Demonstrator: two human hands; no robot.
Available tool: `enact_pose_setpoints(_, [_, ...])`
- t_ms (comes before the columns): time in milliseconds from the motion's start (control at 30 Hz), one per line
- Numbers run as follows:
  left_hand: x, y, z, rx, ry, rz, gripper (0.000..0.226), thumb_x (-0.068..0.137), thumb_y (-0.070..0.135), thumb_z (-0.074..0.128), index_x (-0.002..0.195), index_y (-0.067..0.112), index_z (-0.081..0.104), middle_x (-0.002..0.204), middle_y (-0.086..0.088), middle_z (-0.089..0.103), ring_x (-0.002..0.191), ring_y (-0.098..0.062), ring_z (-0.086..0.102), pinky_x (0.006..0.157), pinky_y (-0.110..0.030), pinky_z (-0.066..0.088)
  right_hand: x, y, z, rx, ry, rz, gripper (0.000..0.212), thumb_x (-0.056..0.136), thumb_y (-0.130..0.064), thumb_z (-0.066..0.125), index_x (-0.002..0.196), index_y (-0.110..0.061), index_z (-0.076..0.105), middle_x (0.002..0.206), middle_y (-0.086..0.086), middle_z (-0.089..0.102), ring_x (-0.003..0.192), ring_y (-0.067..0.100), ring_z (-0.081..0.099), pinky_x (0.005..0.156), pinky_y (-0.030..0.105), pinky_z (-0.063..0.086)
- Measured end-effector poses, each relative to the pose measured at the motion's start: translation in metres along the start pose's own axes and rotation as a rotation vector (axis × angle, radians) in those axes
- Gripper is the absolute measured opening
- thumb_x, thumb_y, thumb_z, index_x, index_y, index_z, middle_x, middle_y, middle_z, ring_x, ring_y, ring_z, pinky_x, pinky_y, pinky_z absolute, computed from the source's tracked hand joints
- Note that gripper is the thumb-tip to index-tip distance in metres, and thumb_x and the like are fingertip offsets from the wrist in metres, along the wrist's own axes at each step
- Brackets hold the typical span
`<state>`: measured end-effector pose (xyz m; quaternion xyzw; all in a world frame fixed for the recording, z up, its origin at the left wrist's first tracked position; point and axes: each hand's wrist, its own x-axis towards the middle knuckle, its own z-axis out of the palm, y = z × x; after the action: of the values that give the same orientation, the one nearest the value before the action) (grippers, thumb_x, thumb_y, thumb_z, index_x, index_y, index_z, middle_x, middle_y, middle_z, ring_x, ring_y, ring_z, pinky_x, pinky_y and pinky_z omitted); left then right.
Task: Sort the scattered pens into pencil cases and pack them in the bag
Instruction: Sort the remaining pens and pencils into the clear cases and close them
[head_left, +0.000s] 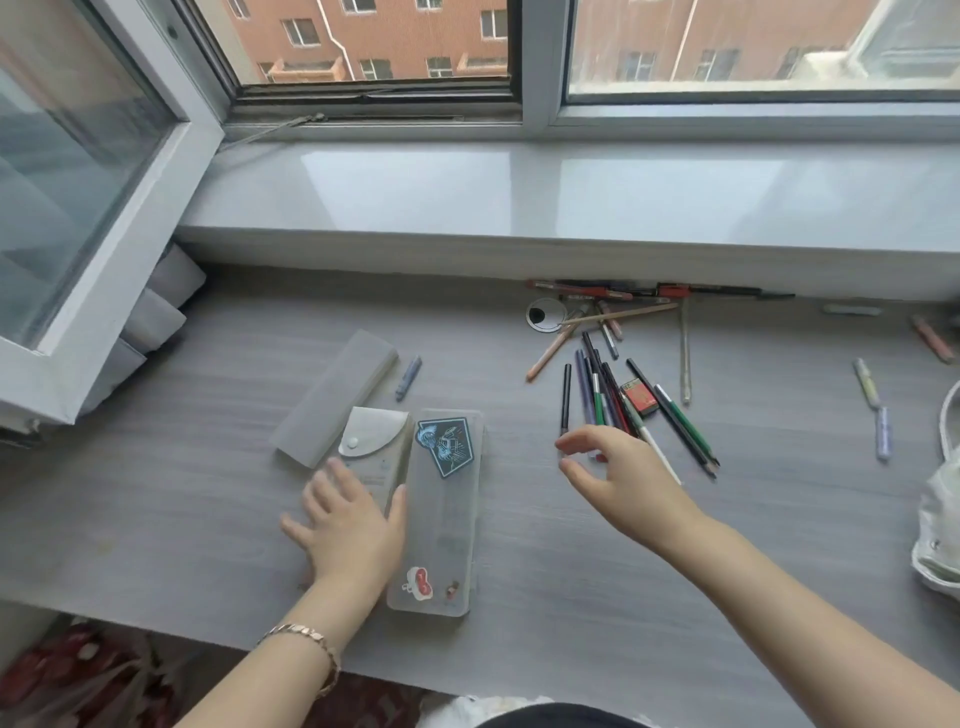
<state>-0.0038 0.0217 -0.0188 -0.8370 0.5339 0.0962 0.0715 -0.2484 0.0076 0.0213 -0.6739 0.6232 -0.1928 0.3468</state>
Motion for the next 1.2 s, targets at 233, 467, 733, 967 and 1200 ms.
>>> enact_pose_setpoints(233, [-0.014, 0.048, -0.004, 0.016, -0.224, 0.189, 0.113, 0.074, 0.068, 0.053, 0.146, -0.002, 0.0, 0.142, -0.019, 0.036, 0.13, -0.032, 0.034, 0.105, -0.036, 0.032, -0.019, 0.01, 0.006, 0.035, -0.081, 0.093, 0.021, 0.091, -0.022, 0.053, 0.11, -0.019, 0.063, 0.106, -0.008, 0.063, 0.094, 0.0, 0.053, 0.085, 0.012, 0.037])
enact_pose_setpoints(467, [-0.034, 0.074, -0.038, -1.01, -0.679, 0.037, 0.081, 0.07, 0.046, 0.074, 0.133, 0.01, 0.038, 0.119, 0.004, 0.059, 0.109, -0.015, 0.057, 0.095, -0.029, 0.043, -0.033, 0.005, 0.004, 0.39, -0.044, 0.228, 0.022, 0.09, -0.031, 0.055, 0.108, -0.02, 0.063, 0.102, -0.008, 0.066, 0.097, 0.003, 0.061, 0.092, 0.024, 0.048])
enact_pose_setpoints(733, [-0.051, 0.075, -0.052, -1.386, -1.117, 0.087, 0.073, 0.062, 0.039, 0.071, 0.127, 0.013, 0.052, 0.122, -0.009, 0.065, 0.112, -0.028, 0.061, 0.08, -0.05, 0.055, -0.04, -0.018, -0.011, 0.761, -0.23, 0.18, 0.036, 0.081, -0.04, 0.06, 0.107, -0.059, 0.042, 0.105, -0.012, 0.06, 0.091, -0.01, 0.062, 0.081, 0.016, 0.053])
enact_pose_setpoints(967, [-0.053, 0.078, -0.059, -1.24, -1.095, 0.158, 0.05, 0.078, 0.035, 0.062, 0.123, 0.014, 0.056, 0.112, -0.009, 0.07, 0.102, -0.026, 0.067, 0.083, -0.047, 0.055, -0.051, -0.009, 0.005, 0.714, -0.161, 0.212, 0.07, 0.062, -0.046, 0.076, 0.119, -0.062, 0.041, 0.115, 0.005, 0.061, 0.095, 0.009, 0.065, 0.086, 0.024, 0.053])
enact_pose_setpoints(1200, [-0.051, 0.074, -0.064, -1.117, -1.104, 0.357, 0.047, 0.071, 0.006, 0.055, 0.117, 0.013, 0.056, 0.108, -0.008, 0.072, 0.097, -0.023, 0.069, 0.074, -0.041, 0.059, -0.053, 0.0, 0.005, 0.588, -0.145, 0.303, 0.095, 0.041, -0.059, 0.075, 0.128, -0.054, 0.037, 0.115, 0.001, 0.056, 0.113, 0.016, 0.054, 0.093, 0.032, 0.05])
